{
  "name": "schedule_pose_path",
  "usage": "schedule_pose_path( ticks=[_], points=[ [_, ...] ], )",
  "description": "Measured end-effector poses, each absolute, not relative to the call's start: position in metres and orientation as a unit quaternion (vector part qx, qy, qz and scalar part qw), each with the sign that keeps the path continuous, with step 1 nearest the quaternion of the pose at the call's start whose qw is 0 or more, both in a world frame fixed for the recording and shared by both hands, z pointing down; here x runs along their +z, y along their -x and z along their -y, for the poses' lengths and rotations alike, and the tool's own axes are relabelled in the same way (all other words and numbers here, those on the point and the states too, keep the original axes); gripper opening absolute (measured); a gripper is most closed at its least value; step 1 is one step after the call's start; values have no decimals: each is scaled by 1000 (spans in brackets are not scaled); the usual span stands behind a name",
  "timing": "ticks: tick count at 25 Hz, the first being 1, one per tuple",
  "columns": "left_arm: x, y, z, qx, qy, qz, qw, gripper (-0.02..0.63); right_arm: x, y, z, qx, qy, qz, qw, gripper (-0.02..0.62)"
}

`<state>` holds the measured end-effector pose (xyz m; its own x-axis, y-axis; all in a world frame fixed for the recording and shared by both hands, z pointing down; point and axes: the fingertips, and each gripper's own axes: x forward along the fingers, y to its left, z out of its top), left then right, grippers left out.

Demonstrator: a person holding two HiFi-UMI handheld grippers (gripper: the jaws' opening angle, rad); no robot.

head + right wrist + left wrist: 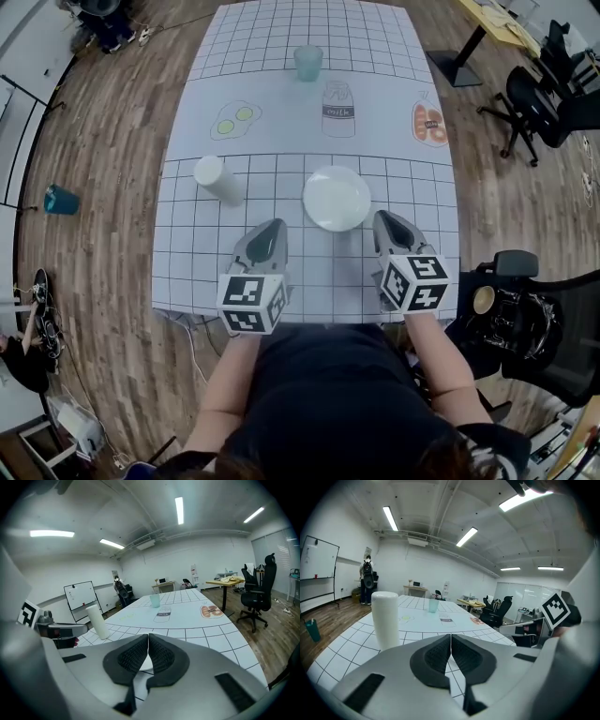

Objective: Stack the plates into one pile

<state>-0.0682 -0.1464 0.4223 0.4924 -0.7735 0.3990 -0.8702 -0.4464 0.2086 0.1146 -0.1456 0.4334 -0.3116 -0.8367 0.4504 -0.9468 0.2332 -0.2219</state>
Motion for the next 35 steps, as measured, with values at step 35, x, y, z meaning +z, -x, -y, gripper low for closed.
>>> schedule_pose_path(
  ticks=[35],
  points=[
    [418,68,147,134,-845,479,195,28,429,-104,140,240,-562,783,117,15]
  ],
)
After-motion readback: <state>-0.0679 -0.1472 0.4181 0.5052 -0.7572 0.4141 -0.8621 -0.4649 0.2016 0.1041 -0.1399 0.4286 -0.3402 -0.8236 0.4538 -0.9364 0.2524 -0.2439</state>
